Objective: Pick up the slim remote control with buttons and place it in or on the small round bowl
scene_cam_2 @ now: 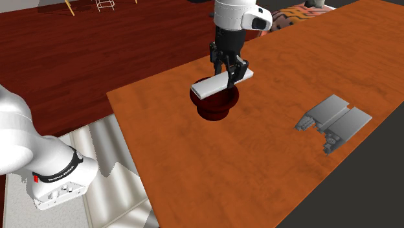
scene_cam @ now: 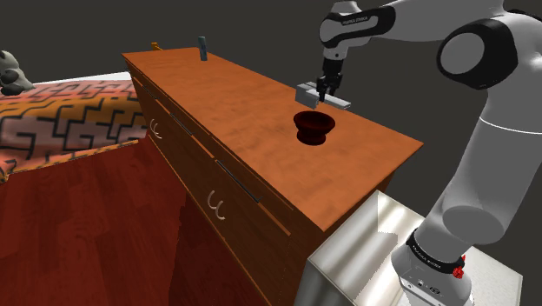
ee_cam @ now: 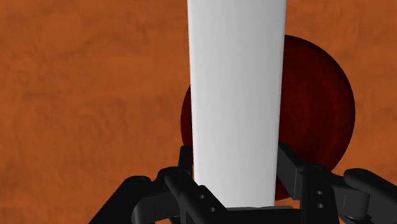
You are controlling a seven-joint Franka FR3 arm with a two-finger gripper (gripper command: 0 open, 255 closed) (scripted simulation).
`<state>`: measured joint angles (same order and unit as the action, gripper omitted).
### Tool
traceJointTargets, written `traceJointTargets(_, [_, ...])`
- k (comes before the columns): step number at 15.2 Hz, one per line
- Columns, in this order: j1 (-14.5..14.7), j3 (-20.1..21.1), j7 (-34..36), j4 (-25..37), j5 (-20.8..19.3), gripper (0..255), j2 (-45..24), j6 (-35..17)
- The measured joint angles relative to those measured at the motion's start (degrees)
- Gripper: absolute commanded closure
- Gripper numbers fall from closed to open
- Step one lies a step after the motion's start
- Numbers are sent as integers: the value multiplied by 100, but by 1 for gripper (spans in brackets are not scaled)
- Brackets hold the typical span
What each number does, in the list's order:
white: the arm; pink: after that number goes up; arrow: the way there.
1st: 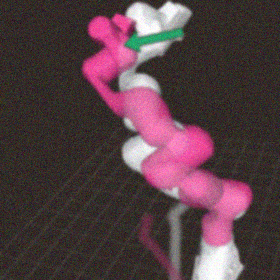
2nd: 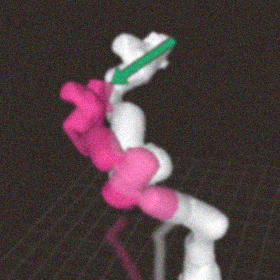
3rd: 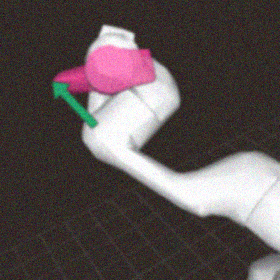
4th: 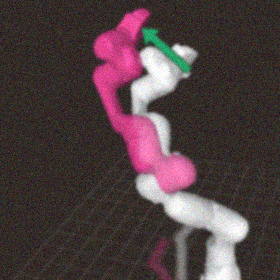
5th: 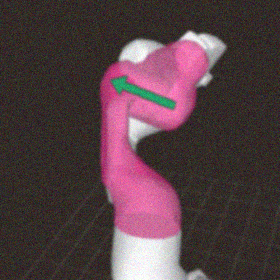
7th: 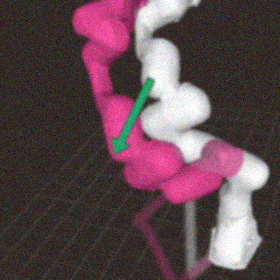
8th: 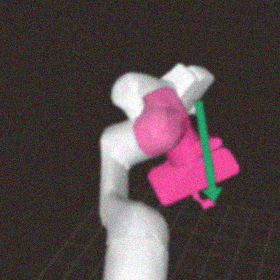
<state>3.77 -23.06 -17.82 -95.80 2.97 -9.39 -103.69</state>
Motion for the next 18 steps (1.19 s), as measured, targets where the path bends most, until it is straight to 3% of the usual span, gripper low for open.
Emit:
traceJointTargets(5, [287, 190, 481, -242, -70, 255, 126, -129])
traceJointTargets(18, [300, 220, 472, -1000, 6, 255, -49, -1047])
